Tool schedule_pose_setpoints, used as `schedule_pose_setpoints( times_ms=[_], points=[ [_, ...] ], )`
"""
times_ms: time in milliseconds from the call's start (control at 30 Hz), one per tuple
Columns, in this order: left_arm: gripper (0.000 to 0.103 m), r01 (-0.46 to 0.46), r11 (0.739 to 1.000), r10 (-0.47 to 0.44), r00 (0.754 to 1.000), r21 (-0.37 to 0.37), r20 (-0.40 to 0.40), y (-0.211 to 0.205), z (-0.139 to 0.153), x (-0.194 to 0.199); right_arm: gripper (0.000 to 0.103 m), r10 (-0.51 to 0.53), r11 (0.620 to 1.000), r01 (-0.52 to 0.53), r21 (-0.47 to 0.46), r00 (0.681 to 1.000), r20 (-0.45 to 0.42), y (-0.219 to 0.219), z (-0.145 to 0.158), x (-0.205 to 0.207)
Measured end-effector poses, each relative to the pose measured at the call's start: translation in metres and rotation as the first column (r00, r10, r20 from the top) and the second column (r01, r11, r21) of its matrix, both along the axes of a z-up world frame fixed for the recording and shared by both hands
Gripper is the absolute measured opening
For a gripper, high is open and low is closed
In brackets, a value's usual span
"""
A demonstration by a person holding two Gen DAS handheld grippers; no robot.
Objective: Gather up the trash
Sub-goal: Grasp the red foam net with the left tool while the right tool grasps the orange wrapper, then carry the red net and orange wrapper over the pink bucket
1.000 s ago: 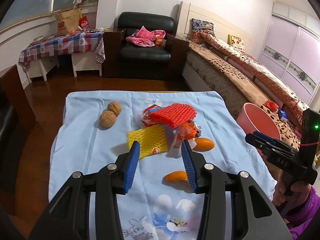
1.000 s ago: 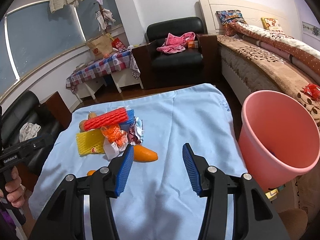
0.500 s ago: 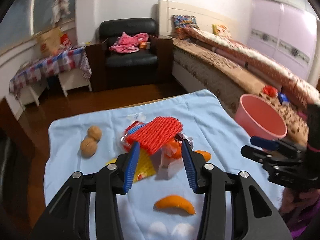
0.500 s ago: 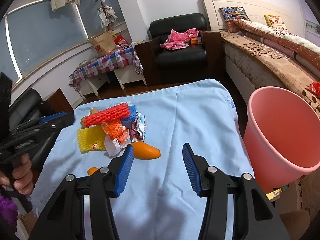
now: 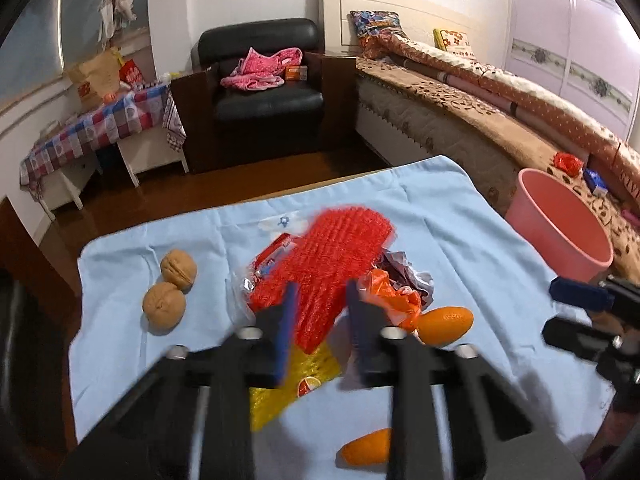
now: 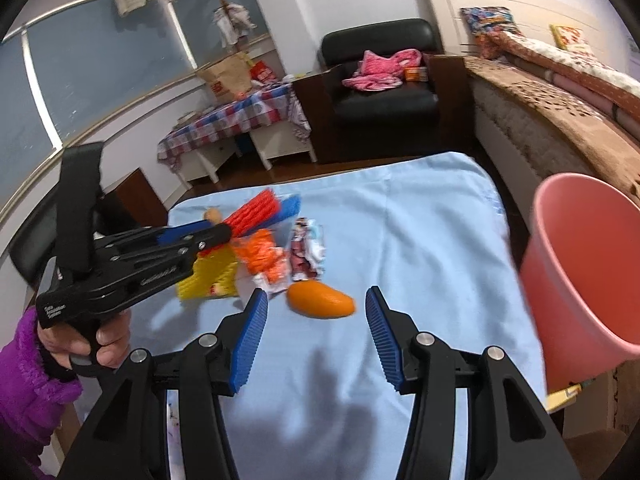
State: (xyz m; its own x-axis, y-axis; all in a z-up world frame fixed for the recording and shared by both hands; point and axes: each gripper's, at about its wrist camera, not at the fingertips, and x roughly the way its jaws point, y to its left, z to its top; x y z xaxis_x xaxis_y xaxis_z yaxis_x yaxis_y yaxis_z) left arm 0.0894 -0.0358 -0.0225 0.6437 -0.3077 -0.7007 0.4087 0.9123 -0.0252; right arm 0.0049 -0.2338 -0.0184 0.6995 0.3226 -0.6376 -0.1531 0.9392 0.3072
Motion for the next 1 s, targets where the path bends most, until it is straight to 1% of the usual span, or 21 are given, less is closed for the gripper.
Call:
schedule_pose_setpoints(
  times_ms=[133, 167, 267, 467, 533, 600, 633, 667, 700, 733, 767, 833, 933, 1000],
  points=[
    [0.009, -0.024, 0.997, 0.023, 1.0, -0.078, -0.005, 0.015, 0.01, -0.004, 0.058, 0.066, 0.998, -0.066, 0.013, 0.998, 0.003, 0.02, 0.002, 0.008],
    [0.0, -0.027, 0.995, 0.027, 1.0, -0.094, -0.003, 0.018, 0.012, -0.006, 0.059, 0.079, 0.997, -0.079, 0.017, 0.997, 0.004, 0.024, 0.002, 0.011],
    [0.0, -0.042, 0.99, 0.042, 0.999, -0.136, -0.005, 0.028, 0.02, -0.01, 0.059, 0.107, 0.994, -0.107, 0.013, 0.994, -0.007, 0.039, -0.001, 0.024],
    [0.0, -0.065, 0.985, 0.065, 0.998, -0.16, -0.006, 0.04, 0.025, -0.017, 0.06, 0.105, 0.994, -0.106, -0.004, 0.992, -0.067, 0.053, -0.02, 0.052],
    [0.0, -0.072, 0.983, 0.068, 0.997, -0.169, -0.027, 0.043, 0.024, -0.014, 0.06, 0.097, 0.995, -0.098, 0.0, 0.991, -0.087, 0.055, -0.027, 0.06],
    [0.0, -0.089, 0.98, 0.08, 0.995, -0.181, -0.054, 0.046, 0.021, -0.011, 0.058, 0.093, 0.996, -0.091, 0.024, 0.99, -0.103, 0.055, -0.032, 0.068],
    [0.003, -0.095, 0.978, 0.083, 0.994, -0.185, -0.07, 0.049, 0.019, -0.009, 0.054, 0.092, 0.996, -0.09, 0.029, 0.99, -0.104, 0.055, -0.032, 0.07],
    [0.018, -0.101, 0.977, 0.087, 0.993, -0.189, -0.083, 0.051, 0.017, -0.009, 0.048, 0.091, 0.996, -0.088, 0.028, 0.99, -0.106, 0.056, -0.033, 0.072],
    [0.029, -0.106, 0.975, 0.091, 0.992, -0.194, -0.089, 0.052, 0.016, -0.008, 0.044, 0.089, 0.996, -0.087, 0.023, 0.99, -0.112, 0.057, -0.035, 0.075],
    [0.048, -0.119, 0.97, 0.1, 0.99, -0.211, -0.097, 0.054, 0.015, -0.007, 0.035, 0.09, 0.996, -0.087, 0.026, 0.989, -0.121, 0.057, -0.037, 0.077],
    [0.053, -0.129, 0.965, 0.108, 0.989, -0.228, -0.102, 0.056, 0.015, -0.007, 0.023, 0.092, 0.996, -0.089, 0.033, 0.987, -0.132, 0.057, -0.04, 0.079],
    [0.053, -0.132, 0.96, 0.107, 0.988, -0.246, -0.112, 0.056, 0.014, -0.003, 0.023, 0.099, 0.995, -0.094, 0.043, 0.986, -0.134, 0.057, -0.043, 0.08],
    [0.053, -0.14, 0.961, 0.112, 0.986, -0.239, -0.126, 0.052, 0.009, 0.004, 0.02, 0.106, 0.994, -0.105, 0.019, 0.988, -0.114, 0.057, -0.042, 0.077],
    [0.053, -0.143, 0.962, 0.11, 0.983, -0.233, -0.147, 0.048, 0.003, 0.01, 0.019, 0.107, 0.994, -0.105, 0.025, 0.988, -0.114, 0.055, -0.041, 0.074]
  ],
)
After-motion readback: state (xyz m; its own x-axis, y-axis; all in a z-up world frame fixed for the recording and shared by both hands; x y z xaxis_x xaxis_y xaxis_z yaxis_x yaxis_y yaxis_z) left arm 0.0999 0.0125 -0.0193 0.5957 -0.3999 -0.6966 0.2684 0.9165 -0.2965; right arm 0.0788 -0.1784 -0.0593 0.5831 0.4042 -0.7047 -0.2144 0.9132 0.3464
